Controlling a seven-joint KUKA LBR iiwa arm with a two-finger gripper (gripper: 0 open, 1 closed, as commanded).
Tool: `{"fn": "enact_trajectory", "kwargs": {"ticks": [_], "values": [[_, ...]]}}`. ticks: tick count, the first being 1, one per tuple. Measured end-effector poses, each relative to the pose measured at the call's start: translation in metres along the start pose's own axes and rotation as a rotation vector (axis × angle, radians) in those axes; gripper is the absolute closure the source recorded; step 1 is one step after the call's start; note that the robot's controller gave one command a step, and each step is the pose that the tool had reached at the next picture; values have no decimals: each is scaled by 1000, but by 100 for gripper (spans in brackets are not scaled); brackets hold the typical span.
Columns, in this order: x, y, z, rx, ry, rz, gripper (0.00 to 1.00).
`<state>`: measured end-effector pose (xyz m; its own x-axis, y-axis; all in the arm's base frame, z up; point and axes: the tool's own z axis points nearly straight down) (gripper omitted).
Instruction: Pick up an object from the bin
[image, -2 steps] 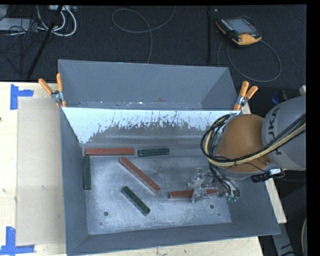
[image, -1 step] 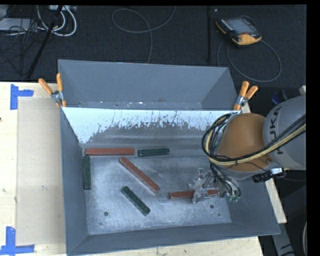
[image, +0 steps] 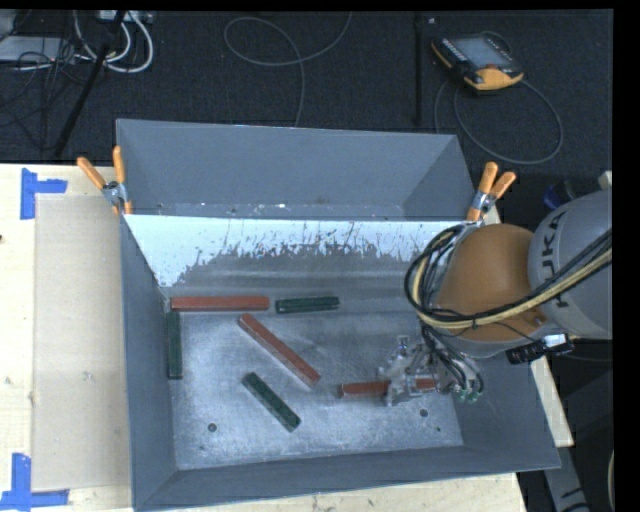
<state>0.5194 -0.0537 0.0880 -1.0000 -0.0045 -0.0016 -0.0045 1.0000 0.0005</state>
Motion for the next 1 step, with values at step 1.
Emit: {"fn": "enact_trajectory", "kwargs": {"ticks": [1], "values": [[1,0,-7,0,5,0,100]]}}
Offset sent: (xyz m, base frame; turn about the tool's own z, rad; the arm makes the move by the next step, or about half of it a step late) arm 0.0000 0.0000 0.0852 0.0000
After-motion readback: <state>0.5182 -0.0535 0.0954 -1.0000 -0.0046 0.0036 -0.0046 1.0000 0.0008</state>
